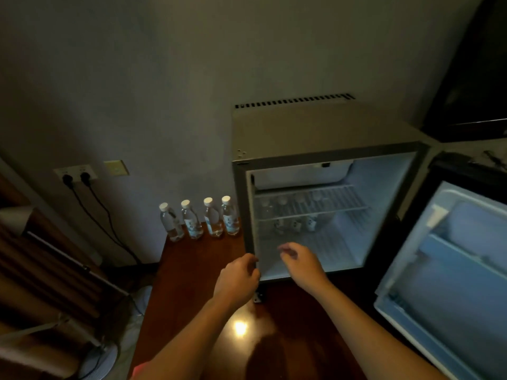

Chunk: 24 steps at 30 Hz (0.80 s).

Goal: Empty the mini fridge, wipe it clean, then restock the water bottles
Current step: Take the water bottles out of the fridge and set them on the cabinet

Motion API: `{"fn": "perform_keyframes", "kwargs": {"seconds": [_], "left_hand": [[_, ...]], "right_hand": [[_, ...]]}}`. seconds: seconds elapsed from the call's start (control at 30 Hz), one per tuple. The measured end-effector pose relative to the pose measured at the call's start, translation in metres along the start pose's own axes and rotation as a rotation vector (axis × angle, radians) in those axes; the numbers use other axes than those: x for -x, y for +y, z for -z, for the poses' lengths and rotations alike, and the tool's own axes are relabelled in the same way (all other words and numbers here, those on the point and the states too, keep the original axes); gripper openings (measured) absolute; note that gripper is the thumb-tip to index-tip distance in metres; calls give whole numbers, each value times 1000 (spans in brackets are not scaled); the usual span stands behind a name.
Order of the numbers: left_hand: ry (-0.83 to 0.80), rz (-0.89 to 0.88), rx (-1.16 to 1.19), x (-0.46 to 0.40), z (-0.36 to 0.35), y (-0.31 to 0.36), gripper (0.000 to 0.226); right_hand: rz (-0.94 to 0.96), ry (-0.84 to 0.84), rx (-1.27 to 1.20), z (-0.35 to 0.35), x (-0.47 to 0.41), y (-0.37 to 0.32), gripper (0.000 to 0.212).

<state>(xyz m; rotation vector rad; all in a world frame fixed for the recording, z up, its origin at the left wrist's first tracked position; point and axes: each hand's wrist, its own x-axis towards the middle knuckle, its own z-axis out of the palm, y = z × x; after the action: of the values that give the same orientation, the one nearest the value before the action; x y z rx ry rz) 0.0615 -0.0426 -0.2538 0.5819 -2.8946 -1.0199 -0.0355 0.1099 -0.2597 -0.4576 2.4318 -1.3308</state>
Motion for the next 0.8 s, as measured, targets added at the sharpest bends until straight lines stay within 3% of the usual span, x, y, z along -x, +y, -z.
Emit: {"fn": "perform_keyframes", "kwargs": {"seconds": [0.43, 0.6, 0.8], "left_hand": [[-76, -67, -57, -44, -57, 92, 39], [-149, -37, -7, -83, -80, 107, 34], [-162, -18, -1, -139, -99, 104, 30]], "right_hand": [[-119, 170, -51, 94, -4, 47, 27], [-159, 176, -42, 104, -36, 55, 32], [-234, 91, 10, 106, -91, 57, 21]]}}
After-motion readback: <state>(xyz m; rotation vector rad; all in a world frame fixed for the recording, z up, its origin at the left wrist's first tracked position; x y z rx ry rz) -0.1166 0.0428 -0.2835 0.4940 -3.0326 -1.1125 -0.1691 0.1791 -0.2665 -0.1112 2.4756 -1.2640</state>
